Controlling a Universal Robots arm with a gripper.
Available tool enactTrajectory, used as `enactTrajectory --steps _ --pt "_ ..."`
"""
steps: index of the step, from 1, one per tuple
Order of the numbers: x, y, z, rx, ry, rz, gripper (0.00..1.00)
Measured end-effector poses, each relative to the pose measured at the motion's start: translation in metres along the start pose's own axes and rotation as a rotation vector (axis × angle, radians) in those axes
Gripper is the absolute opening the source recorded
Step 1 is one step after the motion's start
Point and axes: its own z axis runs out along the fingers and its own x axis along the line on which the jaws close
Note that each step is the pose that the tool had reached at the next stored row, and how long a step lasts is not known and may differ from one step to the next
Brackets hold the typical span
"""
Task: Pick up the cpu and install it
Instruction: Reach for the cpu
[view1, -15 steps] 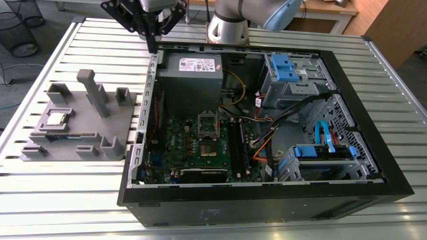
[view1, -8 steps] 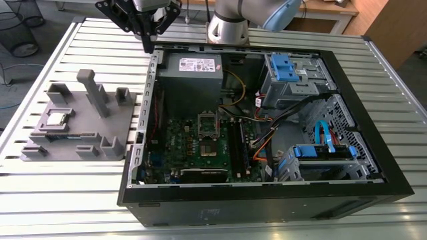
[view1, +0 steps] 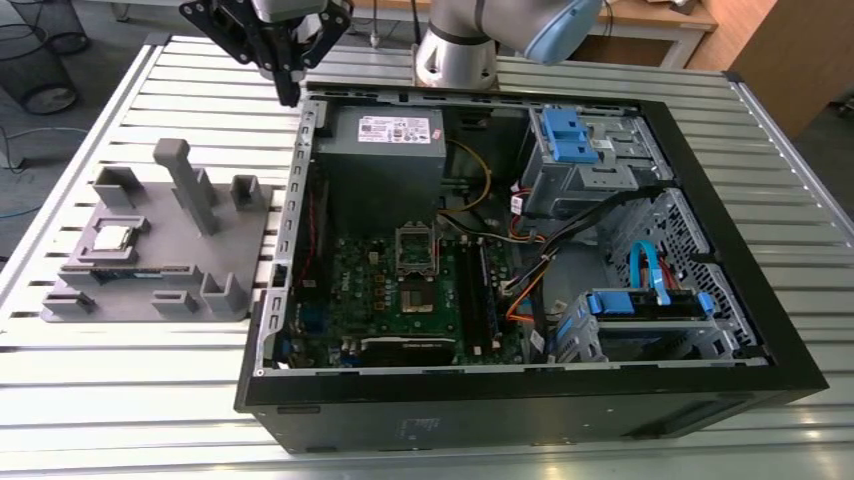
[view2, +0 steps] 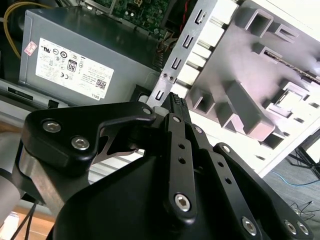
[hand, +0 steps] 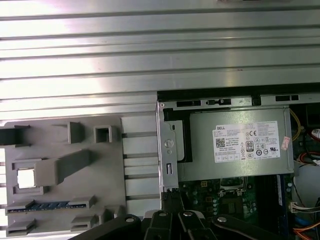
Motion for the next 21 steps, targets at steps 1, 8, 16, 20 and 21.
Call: enactTrajectory --steps 1,8,16,20,21 --pt "0.0009 -0.0001 0.0 0.0 -0.0003 0.0 0.11" --pt "0.009 -0.0007 -0.0003 -0.0002 -0.0018 0.0 0.11" --pt "0.0187 -0.0014 -0.0006 -0.0003 -0.0036 0.0 0.11" --pt "0.0242 -0.0018 -0.0008 -0.0004 -0.0048 0.0 0.11" --pt "0.0255 -0.0019 -0.0009 -0.0004 -0.0051 0.0 0.11"
